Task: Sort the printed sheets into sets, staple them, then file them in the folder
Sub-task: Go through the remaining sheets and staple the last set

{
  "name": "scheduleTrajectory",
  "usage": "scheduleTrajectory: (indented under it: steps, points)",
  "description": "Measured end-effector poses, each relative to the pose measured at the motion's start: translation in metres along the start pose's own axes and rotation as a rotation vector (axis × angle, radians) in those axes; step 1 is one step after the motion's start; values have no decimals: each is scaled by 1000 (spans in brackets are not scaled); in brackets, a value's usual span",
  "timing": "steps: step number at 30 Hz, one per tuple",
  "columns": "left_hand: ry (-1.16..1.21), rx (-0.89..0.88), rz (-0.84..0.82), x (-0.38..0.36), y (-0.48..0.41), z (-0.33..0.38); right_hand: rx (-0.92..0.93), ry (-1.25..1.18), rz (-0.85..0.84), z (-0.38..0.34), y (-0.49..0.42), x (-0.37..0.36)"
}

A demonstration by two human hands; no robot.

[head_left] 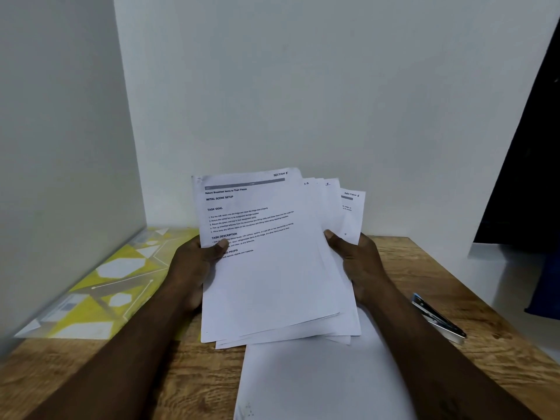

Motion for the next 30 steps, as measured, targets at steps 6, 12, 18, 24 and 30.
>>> scheduleTrajectory:
  steps: [6, 12, 18, 24, 30]
  points:
    - [-51, -19, 62, 4, -3, -1, -22, 10, 6, 2, -3, 2]
    - [-102, -50, 89, 9, -7, -1, 4, 74, 49, -1, -2, 3]
    - [-91, -62, 44, 9, -10, -5, -20, 85, 41, 2, -4, 5]
    - [-76, -42, 101, 8, -10, -5, 31, 86, 53, -1, -4, 4]
    - [-81, -7, 80, 7, -7, -4, -3, 38, 35, -1, -2, 3]
Point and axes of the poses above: each hand's wrist, its own y-axis away from the middle knuckle, its own x-axis out of the back of the hand, z = x × y, the point moved 4 cm from there along -y, towards the middle knuckle
